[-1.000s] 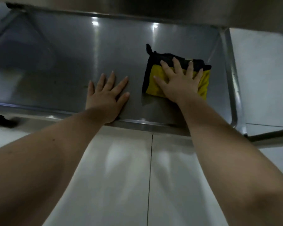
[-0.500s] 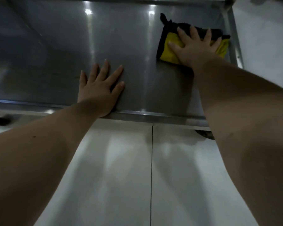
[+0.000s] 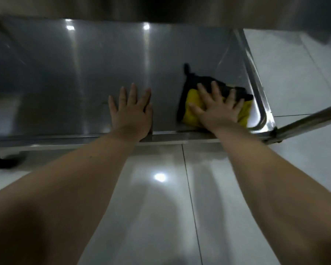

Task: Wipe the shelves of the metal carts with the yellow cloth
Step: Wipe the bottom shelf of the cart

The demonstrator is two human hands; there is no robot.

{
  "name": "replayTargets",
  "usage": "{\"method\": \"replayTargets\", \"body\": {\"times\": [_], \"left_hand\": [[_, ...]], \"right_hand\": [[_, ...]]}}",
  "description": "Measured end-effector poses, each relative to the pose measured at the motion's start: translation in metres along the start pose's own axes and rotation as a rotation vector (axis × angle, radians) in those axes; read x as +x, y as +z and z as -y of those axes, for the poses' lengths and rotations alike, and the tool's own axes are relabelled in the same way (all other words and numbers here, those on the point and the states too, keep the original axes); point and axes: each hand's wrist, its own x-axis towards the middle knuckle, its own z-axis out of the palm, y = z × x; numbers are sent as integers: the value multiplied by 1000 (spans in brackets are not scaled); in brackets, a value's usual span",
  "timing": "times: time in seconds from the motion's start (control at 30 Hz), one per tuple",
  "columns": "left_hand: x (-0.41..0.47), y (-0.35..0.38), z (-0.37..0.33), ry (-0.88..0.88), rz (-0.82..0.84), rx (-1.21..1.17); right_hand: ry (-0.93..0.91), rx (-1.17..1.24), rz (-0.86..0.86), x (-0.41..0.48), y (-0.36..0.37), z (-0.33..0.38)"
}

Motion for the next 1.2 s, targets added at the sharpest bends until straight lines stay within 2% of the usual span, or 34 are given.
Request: {"method": "replayTargets", "body": {"times": [0.07,0.13,0.23,0.37,0.53,0.7,0.83,0.93,1.0,1.1,1.2], "left_hand": [[4,-8,14,48,13,29],[5,-16,49,72,-20,96],[0,-27,147,-45,-75,71],[2,-40,233,-44,-6,19],[0,-36,241,-1,-26,65],[0,-33,243,-14,-72,31],[-2,-31,245,-21,-90,22],[-1,-31,245,-21,-73,15],[-1,-31,246,-24,-84,4],[-1,-31,244,-4,-87,3],[-3,-28,245,-3,-129,-7]], "right_hand": [[-138,-49,-2,-21,10,38],[-188,-46,2,-32,13,54],[-181,-42,31,-29,14,55],[-122,-67,7,-24,15,48],[-8,-55,6,-36,18,104],[-258,-91,-67,-46,33,227],[-244,-2,-49,9,19,281],[-227,31,4,44,2,296],[-233,54,5,37,2,294],[-211,62,-8,-19,19,274],[-236,-39,13,-82,38,258]]}}
